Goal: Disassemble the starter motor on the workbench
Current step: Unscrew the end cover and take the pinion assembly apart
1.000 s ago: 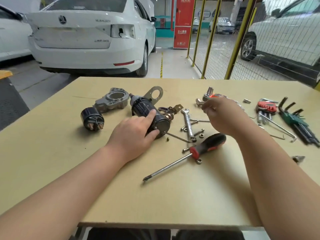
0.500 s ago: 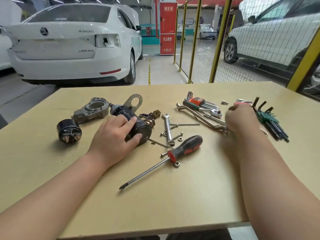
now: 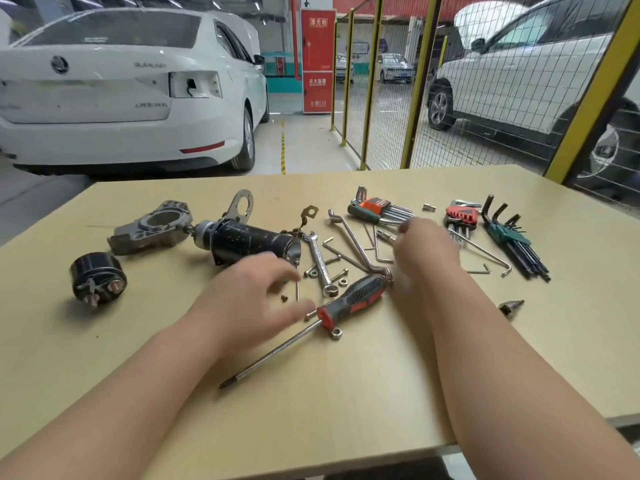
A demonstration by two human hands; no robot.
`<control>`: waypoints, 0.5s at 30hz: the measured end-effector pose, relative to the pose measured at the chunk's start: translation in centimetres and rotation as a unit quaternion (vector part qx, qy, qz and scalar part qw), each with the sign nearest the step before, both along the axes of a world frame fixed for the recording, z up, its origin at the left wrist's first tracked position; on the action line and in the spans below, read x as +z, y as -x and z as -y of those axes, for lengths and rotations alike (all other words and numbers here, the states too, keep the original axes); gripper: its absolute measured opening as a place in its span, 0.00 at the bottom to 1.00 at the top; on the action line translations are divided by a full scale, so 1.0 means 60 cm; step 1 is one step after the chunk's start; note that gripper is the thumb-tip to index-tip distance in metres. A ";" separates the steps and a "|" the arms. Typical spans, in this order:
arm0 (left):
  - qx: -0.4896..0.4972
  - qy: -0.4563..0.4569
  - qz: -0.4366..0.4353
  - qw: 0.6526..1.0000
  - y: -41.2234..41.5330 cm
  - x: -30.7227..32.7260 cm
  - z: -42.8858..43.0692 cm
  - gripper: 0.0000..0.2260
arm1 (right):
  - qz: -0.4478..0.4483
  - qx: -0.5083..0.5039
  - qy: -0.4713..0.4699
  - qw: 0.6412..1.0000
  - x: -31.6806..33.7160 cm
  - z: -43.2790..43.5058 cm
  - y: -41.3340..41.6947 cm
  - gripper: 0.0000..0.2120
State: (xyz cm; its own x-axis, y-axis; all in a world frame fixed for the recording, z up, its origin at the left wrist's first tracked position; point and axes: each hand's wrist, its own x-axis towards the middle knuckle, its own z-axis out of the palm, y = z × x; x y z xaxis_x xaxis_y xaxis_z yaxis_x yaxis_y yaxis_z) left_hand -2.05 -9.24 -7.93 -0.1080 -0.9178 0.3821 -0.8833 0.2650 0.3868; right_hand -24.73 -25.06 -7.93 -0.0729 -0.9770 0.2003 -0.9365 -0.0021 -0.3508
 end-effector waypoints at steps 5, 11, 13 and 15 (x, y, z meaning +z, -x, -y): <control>0.022 -0.100 0.194 0.976 0.050 0.003 -0.011 0.11 | -0.068 -0.044 -0.065 0.995 -0.008 0.007 0.023 0.17; 0.084 -0.126 -0.001 0.988 0.116 0.036 0.014 0.14 | 0.165 -0.009 0.063 0.984 0.010 -0.002 0.016 0.13; 0.034 -0.170 -0.089 0.981 0.148 0.048 0.026 0.13 | 0.283 0.033 0.116 0.952 0.020 -0.015 0.008 0.11; 0.002 -0.174 -0.132 0.976 0.151 0.053 0.029 0.15 | 0.335 0.076 0.109 0.933 0.027 -0.028 -0.005 0.10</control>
